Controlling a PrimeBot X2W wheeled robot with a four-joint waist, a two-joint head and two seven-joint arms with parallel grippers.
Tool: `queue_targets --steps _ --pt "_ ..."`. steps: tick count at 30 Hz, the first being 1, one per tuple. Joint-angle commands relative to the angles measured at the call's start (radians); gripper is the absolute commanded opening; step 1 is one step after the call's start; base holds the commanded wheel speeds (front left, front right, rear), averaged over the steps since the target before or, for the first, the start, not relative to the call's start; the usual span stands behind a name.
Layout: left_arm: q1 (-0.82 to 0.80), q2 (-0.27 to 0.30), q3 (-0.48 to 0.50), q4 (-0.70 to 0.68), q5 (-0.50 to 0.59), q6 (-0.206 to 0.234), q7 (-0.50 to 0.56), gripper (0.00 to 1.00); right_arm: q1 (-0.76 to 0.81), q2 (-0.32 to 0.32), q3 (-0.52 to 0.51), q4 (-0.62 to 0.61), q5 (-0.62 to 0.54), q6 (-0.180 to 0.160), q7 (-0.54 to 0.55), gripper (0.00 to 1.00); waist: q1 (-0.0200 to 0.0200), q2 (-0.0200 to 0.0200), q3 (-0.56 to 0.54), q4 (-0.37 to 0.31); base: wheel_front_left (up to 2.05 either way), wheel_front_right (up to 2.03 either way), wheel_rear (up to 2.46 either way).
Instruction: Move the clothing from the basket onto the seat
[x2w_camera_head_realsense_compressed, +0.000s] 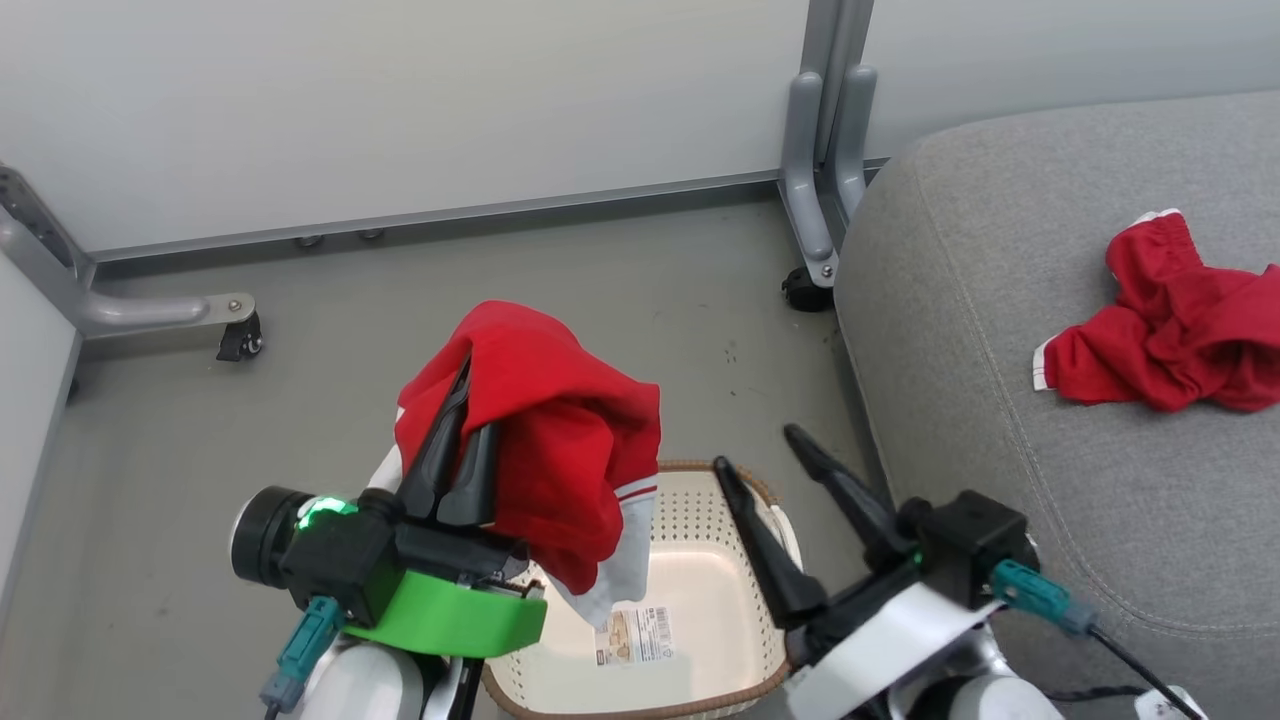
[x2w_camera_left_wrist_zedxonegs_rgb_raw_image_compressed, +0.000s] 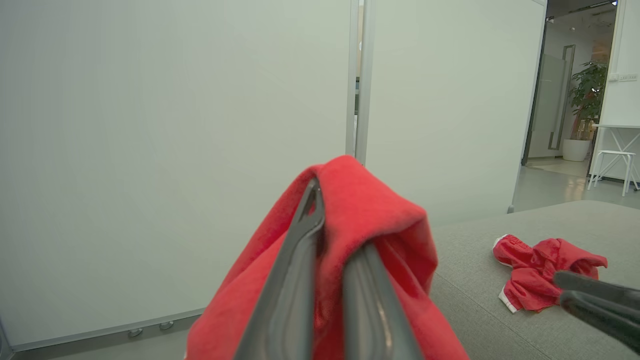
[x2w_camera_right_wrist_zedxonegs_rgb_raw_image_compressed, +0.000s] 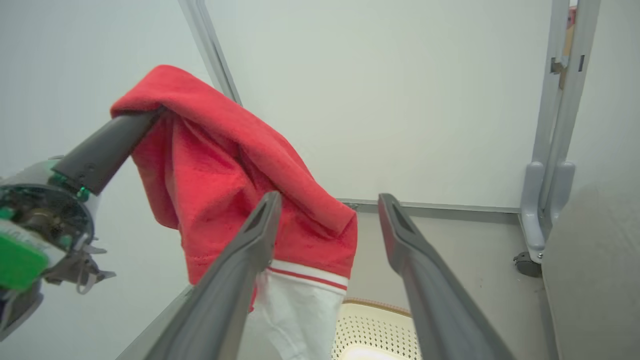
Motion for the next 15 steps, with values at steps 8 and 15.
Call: queue_targets --steps 8,15 --pt "-0.03 0.004 -0.018 -0.006 0.014 -0.015 -0.001 0.0 -0.177 -0.003 0.215 0.096 0.077 0.0 0.007 1.0 0.0001 0.0 0.026 0.021 0.0 0.0 0.0" --pt "-0.036 0.001 -0.042 -0.001 0.017 -0.023 -0.001 0.0 -0.302 -0.003 0.296 0.233 0.092 0.0 -0.022 1.0 0.0001 0.0 0.036 0.039 0.0 0.0 0.0"
